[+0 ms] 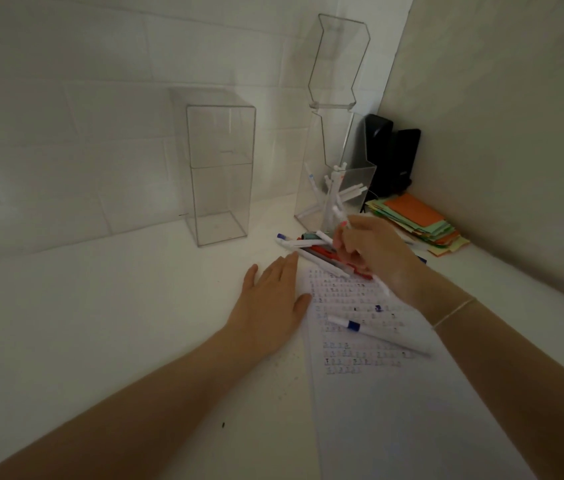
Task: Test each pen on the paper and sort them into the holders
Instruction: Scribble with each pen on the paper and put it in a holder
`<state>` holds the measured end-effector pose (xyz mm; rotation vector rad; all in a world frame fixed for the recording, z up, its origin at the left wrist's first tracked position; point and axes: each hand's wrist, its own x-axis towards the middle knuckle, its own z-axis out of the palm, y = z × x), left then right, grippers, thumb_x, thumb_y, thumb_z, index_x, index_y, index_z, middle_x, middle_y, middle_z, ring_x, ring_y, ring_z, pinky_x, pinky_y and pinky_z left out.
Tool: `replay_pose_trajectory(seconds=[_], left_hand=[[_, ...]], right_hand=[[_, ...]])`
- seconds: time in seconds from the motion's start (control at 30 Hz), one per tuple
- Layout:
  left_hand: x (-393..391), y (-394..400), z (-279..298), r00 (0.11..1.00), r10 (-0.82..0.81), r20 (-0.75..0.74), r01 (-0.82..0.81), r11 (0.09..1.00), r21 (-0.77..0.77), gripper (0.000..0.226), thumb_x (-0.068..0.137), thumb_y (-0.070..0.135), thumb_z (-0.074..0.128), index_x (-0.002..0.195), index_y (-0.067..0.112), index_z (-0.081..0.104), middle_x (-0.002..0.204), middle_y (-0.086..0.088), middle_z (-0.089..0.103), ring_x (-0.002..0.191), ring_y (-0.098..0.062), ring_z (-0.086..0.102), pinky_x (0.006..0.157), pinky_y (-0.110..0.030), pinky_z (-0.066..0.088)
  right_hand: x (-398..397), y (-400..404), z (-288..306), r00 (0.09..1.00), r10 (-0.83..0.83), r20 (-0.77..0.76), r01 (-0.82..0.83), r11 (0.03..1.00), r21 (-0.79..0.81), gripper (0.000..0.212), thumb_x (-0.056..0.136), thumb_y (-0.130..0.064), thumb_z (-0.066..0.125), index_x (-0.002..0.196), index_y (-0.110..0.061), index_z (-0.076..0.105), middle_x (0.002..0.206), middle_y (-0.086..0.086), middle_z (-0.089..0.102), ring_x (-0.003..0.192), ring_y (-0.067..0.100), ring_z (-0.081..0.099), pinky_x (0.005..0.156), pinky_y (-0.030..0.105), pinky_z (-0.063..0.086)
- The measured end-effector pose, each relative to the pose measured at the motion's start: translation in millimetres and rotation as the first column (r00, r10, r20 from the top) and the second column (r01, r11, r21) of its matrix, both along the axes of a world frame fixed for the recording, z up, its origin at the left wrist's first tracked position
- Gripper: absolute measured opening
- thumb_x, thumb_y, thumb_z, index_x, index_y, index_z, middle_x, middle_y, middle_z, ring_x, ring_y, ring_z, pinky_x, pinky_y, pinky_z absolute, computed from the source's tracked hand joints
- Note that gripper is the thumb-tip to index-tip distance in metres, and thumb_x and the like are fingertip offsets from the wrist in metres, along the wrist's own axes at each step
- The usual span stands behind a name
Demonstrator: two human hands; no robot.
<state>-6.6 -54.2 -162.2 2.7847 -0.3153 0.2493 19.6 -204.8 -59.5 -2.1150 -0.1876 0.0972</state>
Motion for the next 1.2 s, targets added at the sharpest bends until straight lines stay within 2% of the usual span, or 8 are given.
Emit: replay_pose_trajectory(seconds=[0.17,0.4,0.5,0.63,0.77,0.93,1.03,1.2], left_hand=[[1.7,0.2,-1.0,1.000,-0.015,-0.009,0.016,0.998,0.062,0.057,0.099,0.043,0.023,0.148,0.017,0.011,0.157,0.000,0.013,0.143,-0.012,0.009,0.116,-0.038,-0.001],[-0.1,1.6,-0.2,0.993,-0.084,0.085,0.087,0.996,-0.028,0.047,0.100,0.037,0.026,0.144,0.021,0.028,0.153,0.003,0.025,0.141,-0.009,0.015,0.115,-0.036,-0.001],[-5.8,-2.0,7.1,0.920,-0.298,0.254,0.347,0.921,-0.178,0.039,0.096,0.042,0.034,0.123,0.027,0.056,0.137,0.007,0.049,0.133,-0.004,0.032,0.114,-0.032,0.008],[-10.0,-3.7,5.0,0.802,-0.525,0.285,0.567,0.819,-0.087,0.035,0.082,0.058,0.053,0.097,0.031,0.069,0.118,0.013,0.061,0.121,-0.001,0.045,0.113,-0.033,0.016],[-6.7,-3.9,3.1,0.772,-0.551,0.317,0.604,0.791,-0.098,0.027,0.079,0.052,0.059,0.088,0.030,0.072,0.103,0.013,0.065,0.106,-0.001,0.051,0.109,-0.030,0.022],[0.0,0.2,13.0,0.916,-0.169,0.363,0.316,0.862,-0.396,0.015,0.082,0.041,0.066,0.089,0.029,0.072,0.089,0.025,0.059,0.092,0.012,0.047,0.093,-0.004,0.015],[9.2,7.7,10.1,0.944,0.136,0.300,-0.008,0.921,-0.390,0.017,0.083,0.043,0.062,0.093,0.033,0.072,0.094,0.019,0.059,0.098,0.001,0.046,0.093,-0.022,0.021],[9.6,8.7,8.7,0.966,0.205,0.159,-0.172,0.965,-0.197,0.022,0.087,0.046,0.056,0.104,0.038,0.069,0.095,0.011,0.042,0.101,-0.012,0.040,0.092,-0.030,0.018]], right_hand=[[-9.6,-16.4,2.3,0.914,0.142,-0.380,0.076,0.860,0.504,0.064,0.083,-0.071,0.039,0.051,-0.017,0.027,0.044,-0.004,0.024,0.043,0.012,0.016,0.038,0.022,0.018],[-12.1,-31.3,-9.0,0.915,0.094,-0.392,0.239,0.656,0.716,0.045,0.086,-0.042,0.045,0.049,-0.019,0.033,0.042,-0.005,0.020,0.038,0.010,0.013,0.040,0.021,0.010],[-13.0,-37.7,-16.1,0.929,0.059,-0.364,0.266,0.575,0.773,0.039,0.088,-0.038,0.044,0.054,-0.018,0.040,0.040,-0.005,0.024,0.034,0.009,0.017,0.038,0.017,0.012],[-15.9,-41.6,-14.6,0.942,0.067,-0.330,0.256,0.495,0.830,0.041,0.070,-0.054,0.058,0.059,-0.018,0.042,0.043,-0.006,0.027,0.036,0.007,0.019,0.036,0.018,0.015],[-13.4,-46.5,-10.2,0.969,-0.037,-0.243,0.233,0.452,0.861,0.042,0.082,-0.020,0.057,0.051,-0.020,0.029,0.039,-0.005,0.024,0.035,0.008,0.019,0.035,0.018,0.020],[-14.8,-55.7,7.1,0.946,-0.240,-0.217,0.283,0.291,0.914,0.046,0.092,-0.021,0.047,0.046,-0.019,0.038,0.046,-0.003,0.039,0.049,0.012,0.044,0.061,0.025,0.042],[-19.1,-60.6,14.4,0.941,-0.295,-0.165,0.274,0.381,0.883,0.042,0.096,-0.037,0.043,0.059,-0.017,0.047,0.057,-0.001,0.053,0.054,0.012,0.054,0.056,0.022,0.044],[-28.7,-52.9,3.6,0.948,-0.251,-0.196,0.302,0.514,0.803,0.046,0.097,-0.043,0.040,0.065,-0.013,0.055,0.067,0.009,0.066,0.058,0.015,0.063,0.052,0.022,0.051]])
